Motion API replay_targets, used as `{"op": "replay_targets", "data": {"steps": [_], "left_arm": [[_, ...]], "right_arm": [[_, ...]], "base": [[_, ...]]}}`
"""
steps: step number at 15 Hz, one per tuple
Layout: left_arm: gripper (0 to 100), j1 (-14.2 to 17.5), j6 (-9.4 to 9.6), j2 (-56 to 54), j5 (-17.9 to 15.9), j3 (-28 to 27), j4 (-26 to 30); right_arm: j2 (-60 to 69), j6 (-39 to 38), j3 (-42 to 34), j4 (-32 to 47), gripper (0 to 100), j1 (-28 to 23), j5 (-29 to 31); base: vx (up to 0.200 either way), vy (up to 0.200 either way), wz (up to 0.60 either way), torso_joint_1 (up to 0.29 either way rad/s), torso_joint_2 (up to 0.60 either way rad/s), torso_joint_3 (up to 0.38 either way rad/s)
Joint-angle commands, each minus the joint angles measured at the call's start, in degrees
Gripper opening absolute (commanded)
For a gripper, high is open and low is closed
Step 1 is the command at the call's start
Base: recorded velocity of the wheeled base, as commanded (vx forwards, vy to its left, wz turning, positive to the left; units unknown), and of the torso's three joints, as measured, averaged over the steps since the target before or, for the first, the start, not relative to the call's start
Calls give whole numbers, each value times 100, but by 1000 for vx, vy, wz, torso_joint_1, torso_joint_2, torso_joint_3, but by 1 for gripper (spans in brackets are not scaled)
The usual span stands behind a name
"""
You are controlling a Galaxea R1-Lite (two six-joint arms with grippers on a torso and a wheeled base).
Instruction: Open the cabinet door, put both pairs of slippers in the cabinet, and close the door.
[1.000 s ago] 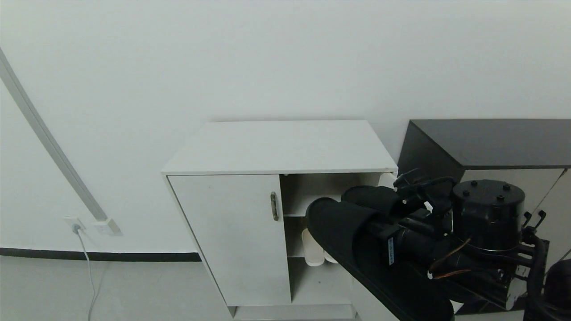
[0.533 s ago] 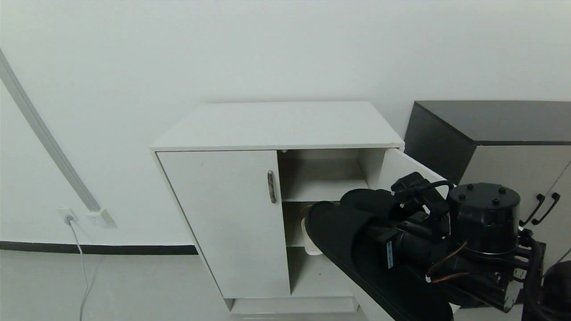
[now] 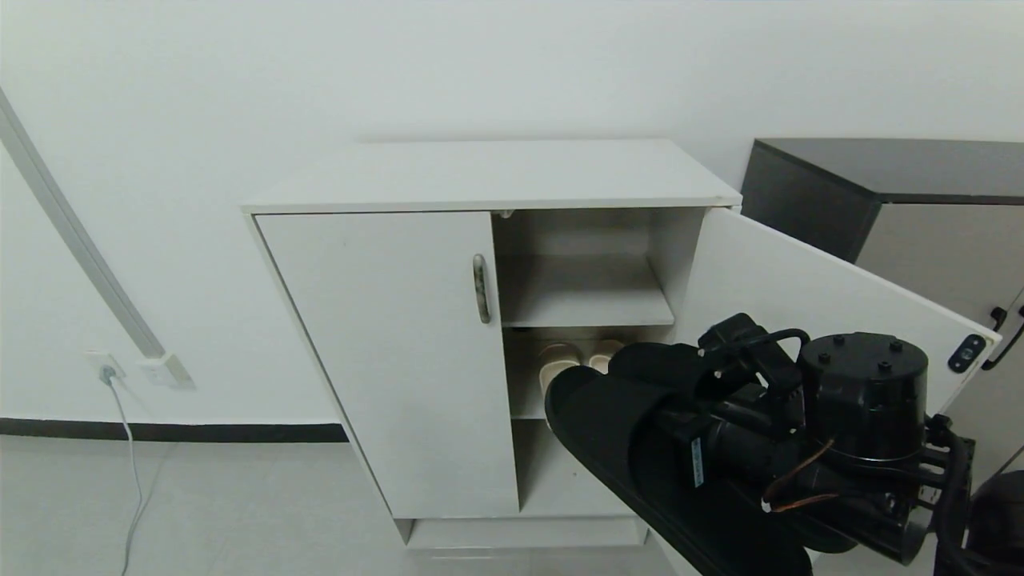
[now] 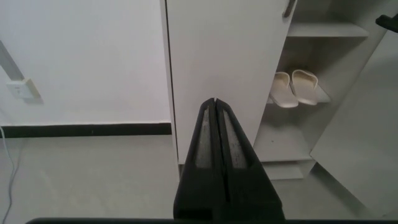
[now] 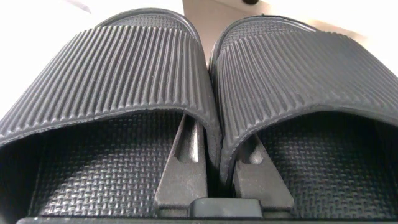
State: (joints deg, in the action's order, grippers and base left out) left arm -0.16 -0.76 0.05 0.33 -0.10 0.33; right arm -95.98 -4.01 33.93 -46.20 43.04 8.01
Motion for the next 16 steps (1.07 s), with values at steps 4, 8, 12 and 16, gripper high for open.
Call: {"op": "replay_targets", "data": {"steps": [4,8,12,16], "left_arm": [[0,-2,-4,4,2,1,2],[0,-2,-4,4,2,1,2],[0,-2,-12,4,2,1,2],[0,-2,-12,4,2,1,2]], "right_arm": [[-18,6,0,-3,0,2,-1],[-18,6,-9,-3,0,11,-1],[-9,6,-53,-3,0,29,-1],[26,120,-132,-12,0,29,-19]], "base": [[0,0,0,-105,459,360],[0,0,0,-43,433,383],[0,0,0,-7,265,260],[0,0,0,-2,18,9]]}}
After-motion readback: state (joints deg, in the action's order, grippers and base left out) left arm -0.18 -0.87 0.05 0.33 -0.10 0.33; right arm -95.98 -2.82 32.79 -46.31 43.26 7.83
